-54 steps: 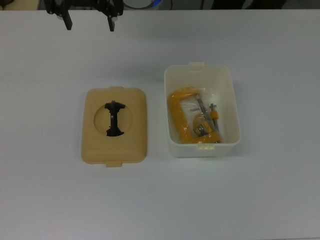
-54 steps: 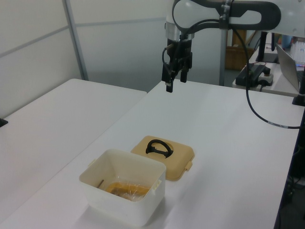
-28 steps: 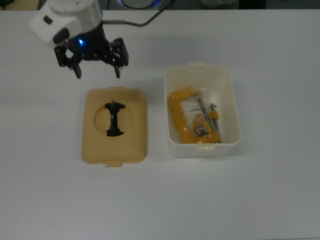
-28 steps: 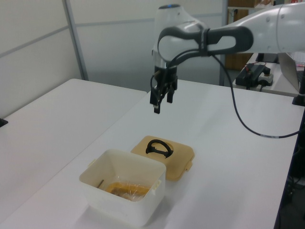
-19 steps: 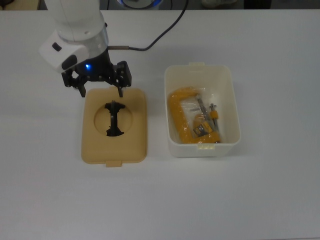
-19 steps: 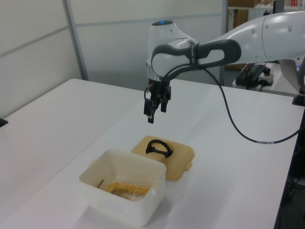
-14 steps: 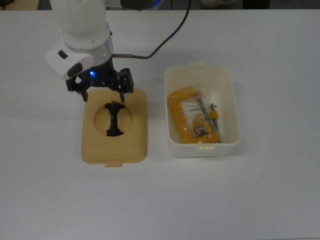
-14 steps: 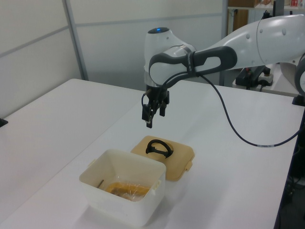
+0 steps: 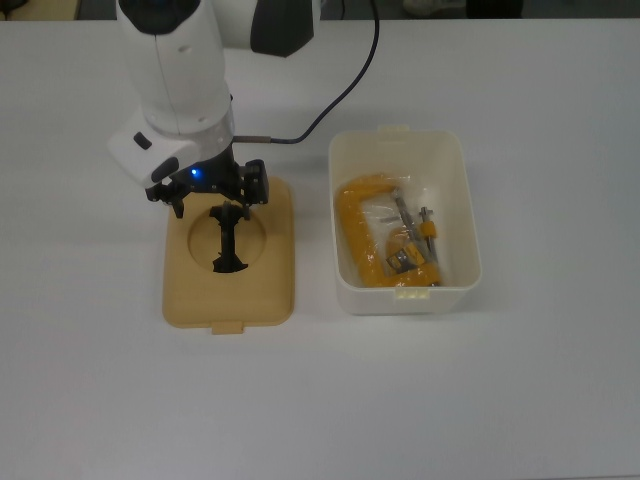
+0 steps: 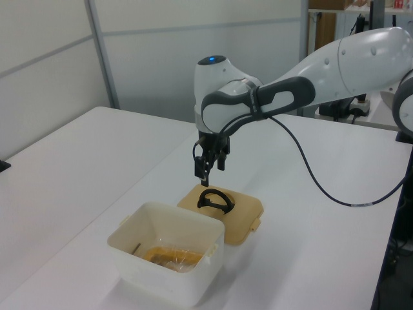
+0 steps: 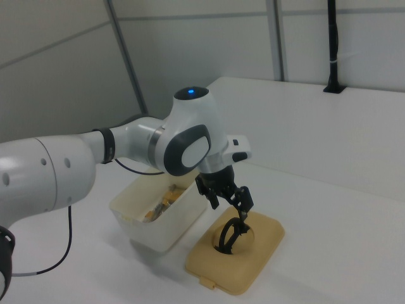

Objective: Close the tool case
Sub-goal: 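Move the gripper over the tan lid and lower toward its black handle, then close the gripper on the black handle of the tan lid, then lift the lid by its handle and carry it over the white box, then lower the lid onto the box rim and press it down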

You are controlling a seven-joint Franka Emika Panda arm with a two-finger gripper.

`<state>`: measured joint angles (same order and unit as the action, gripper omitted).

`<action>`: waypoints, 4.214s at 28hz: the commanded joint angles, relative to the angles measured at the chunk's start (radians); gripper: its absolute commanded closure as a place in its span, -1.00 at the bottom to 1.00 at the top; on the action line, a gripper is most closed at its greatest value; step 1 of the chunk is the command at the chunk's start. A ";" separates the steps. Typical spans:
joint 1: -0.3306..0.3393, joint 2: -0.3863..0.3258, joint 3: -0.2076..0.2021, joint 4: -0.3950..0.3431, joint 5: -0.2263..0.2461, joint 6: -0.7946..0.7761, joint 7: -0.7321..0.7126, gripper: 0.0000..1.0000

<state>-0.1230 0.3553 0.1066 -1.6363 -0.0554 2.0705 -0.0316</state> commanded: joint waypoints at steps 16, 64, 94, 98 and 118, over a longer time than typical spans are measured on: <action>0.034 0.040 -0.001 -0.056 -0.104 0.037 0.088 0.04; 0.033 -0.142 0.045 0.188 0.048 -0.360 0.133 1.00; 0.194 -0.058 0.209 0.219 -0.103 -0.343 0.397 1.00; 0.218 -0.016 0.209 0.256 -0.144 -0.342 0.433 1.00; 0.258 0.054 0.209 0.296 -0.185 -0.317 0.487 -0.99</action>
<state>0.1213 0.3914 0.3192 -1.3658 -0.2143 1.7451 0.4151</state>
